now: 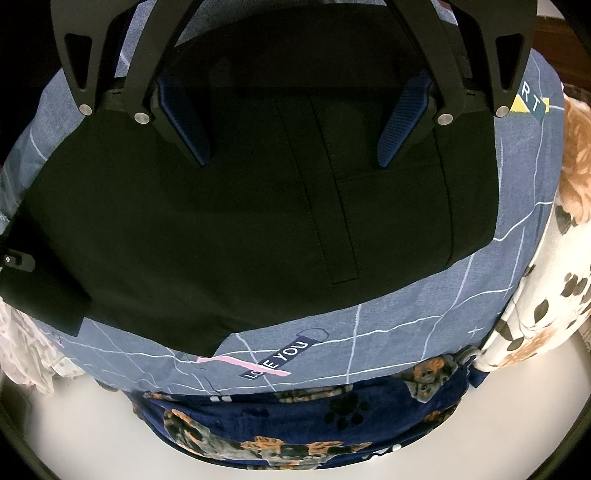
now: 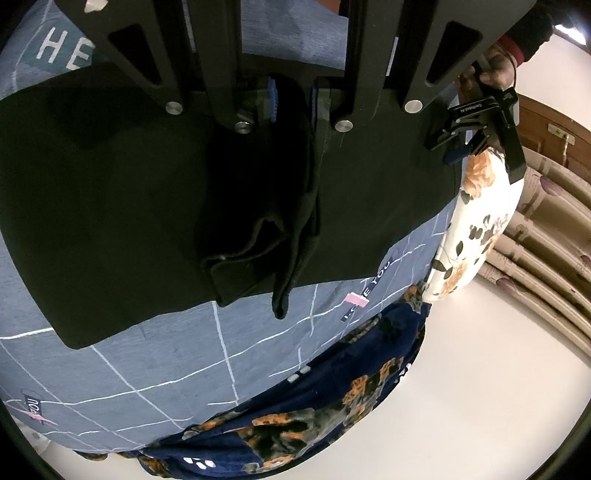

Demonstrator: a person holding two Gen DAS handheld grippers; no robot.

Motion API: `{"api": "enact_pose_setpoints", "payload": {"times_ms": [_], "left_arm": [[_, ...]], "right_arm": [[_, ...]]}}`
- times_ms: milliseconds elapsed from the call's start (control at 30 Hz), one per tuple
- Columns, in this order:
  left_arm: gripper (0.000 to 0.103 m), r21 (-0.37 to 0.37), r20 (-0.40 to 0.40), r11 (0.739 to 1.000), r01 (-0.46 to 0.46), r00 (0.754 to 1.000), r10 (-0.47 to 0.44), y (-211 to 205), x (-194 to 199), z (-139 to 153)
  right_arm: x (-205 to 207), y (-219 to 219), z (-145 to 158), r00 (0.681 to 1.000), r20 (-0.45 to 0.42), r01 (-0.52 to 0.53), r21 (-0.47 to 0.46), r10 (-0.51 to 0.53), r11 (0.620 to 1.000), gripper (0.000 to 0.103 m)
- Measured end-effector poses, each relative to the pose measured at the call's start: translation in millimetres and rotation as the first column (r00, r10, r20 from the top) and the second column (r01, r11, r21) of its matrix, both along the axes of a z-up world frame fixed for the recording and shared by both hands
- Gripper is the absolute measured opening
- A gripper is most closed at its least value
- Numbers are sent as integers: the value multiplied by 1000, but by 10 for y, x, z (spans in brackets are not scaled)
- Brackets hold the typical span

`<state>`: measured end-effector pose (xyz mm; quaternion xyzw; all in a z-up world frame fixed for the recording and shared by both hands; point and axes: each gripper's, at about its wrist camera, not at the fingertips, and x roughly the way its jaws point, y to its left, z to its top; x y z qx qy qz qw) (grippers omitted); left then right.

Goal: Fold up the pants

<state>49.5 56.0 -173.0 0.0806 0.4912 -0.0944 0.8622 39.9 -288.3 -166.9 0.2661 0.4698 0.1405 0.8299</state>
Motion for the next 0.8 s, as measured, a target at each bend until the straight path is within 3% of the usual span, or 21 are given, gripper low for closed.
{"api": "enact_pose_setpoints", "payload": {"times_ms": [367, 567, 800], "left_arm": [[93, 2, 0, 1000, 0, 1000, 0, -8, 2, -4], [93, 2, 0, 1000, 0, 1000, 0, -13, 1, -3], [93, 2, -1, 1000, 0, 1000, 0, -13, -6, -16]], "right_arm": [[-3, 40, -37, 1000, -23, -9, 25, 10, 1000, 19], [-5, 61, -51, 998, -49, -30, 52, 33, 998, 27], [-16, 117, -9, 995, -55, -77, 90, 82, 993, 46]]}}
